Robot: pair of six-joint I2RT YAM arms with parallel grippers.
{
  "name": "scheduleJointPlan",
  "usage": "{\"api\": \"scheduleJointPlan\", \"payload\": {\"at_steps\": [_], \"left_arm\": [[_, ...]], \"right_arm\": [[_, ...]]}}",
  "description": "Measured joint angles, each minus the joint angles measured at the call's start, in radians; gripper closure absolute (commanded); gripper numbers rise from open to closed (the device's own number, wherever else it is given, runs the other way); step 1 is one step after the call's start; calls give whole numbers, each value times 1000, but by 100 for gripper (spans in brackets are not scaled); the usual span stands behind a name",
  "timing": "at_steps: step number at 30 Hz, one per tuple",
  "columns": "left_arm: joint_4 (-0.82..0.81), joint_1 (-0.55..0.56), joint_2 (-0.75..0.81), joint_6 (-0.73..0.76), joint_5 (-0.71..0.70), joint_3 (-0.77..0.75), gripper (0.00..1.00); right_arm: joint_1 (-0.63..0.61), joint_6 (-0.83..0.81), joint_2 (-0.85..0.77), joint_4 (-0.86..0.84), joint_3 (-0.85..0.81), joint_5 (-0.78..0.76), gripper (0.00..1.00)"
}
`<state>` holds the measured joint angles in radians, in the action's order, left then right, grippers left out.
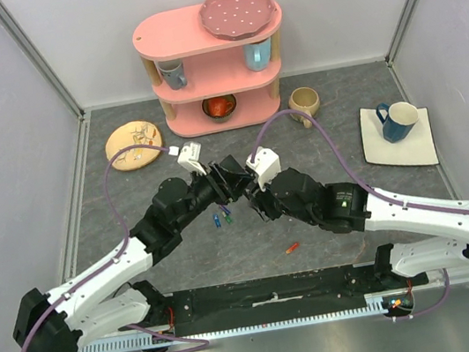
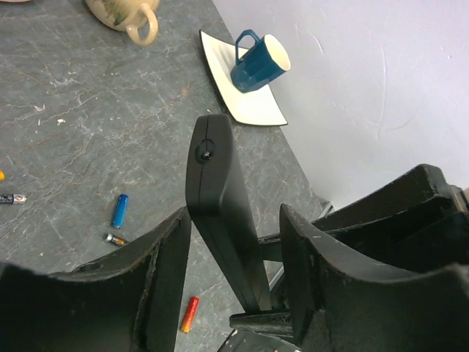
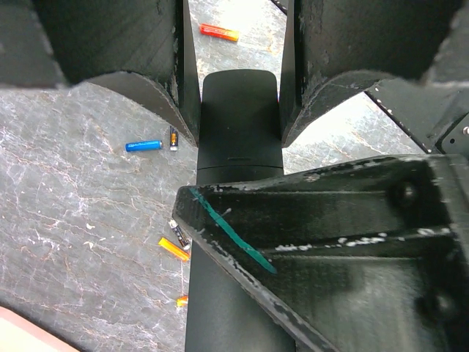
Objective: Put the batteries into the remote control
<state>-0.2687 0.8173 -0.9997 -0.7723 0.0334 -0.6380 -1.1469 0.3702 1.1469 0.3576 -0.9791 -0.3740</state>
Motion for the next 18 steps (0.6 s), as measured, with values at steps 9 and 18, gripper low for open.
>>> {"api": "scheduleJointPlan", "payload": {"at_steps": [9, 18], "left_arm": [[-19, 10, -21, -10, -7, 7, 62], [-56, 16, -21, -35, -1, 9, 98]], "right_arm": [[-3, 0, 0, -5, 0, -9, 58], [-3, 0, 1, -6, 0, -9, 42]]}}
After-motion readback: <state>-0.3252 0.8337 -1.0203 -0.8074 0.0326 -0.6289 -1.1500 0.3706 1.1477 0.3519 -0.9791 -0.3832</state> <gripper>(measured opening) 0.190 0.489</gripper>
